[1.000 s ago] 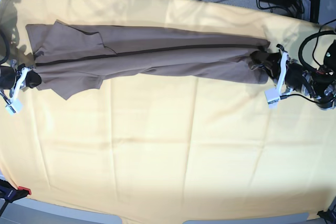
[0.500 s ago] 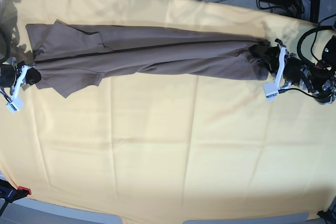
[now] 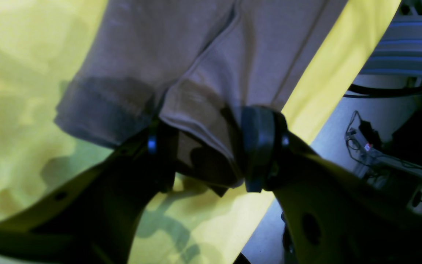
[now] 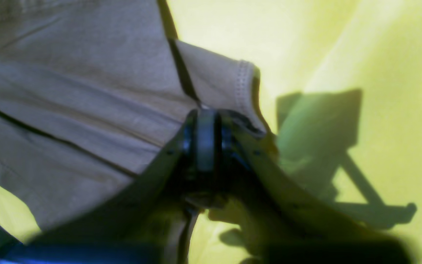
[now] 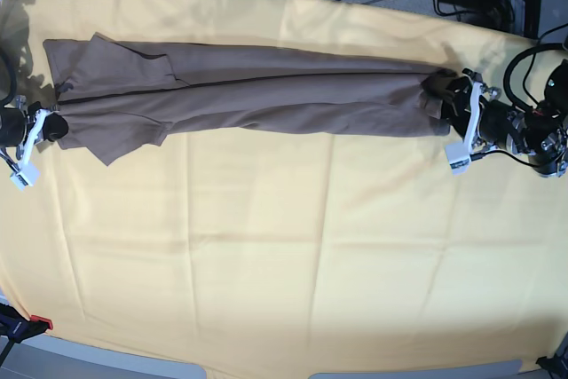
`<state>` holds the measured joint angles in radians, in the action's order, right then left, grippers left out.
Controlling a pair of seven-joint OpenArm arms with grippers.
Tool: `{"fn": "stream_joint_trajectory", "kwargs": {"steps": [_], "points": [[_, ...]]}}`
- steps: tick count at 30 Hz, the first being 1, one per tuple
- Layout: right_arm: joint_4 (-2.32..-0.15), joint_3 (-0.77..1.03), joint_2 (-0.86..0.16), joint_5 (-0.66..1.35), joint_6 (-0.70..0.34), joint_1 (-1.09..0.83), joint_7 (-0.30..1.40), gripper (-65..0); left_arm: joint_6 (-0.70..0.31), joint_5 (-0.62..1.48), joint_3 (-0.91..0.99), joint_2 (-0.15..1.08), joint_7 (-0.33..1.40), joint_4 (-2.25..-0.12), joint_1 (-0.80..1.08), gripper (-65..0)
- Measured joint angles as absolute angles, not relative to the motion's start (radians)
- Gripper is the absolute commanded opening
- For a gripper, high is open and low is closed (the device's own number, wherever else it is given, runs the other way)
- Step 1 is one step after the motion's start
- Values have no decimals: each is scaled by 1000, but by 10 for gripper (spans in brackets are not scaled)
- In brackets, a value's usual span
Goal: Fold the T-shirt properly
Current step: 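Release and regrasp the folded strip ends with both grippers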
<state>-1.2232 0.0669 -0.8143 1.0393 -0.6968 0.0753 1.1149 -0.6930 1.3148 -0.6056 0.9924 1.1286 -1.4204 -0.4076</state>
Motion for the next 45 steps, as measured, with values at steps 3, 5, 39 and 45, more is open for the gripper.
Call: {"fn": "stream_joint_trajectory", "kwargs": {"steps": [3, 5, 39, 45], "points": [[-1223, 67, -844, 1077, -696, 75, 1121, -331, -693, 1312, -606, 992, 1128, -1420, -408, -351], [-1223, 67, -880, 1172, -696, 75, 1122, -331, -693, 1311, -606, 992, 1125, -1421, -408, -351], [-1224, 70, -689, 1230, -693, 94, 1071, -650, -693, 1308, -606, 992, 1122, -1420, -408, -351], [-1313, 70, -729, 1447, -693, 71, 1259, -650, -693, 1301, -606, 992, 1121, -1421, -408, -351]]}}
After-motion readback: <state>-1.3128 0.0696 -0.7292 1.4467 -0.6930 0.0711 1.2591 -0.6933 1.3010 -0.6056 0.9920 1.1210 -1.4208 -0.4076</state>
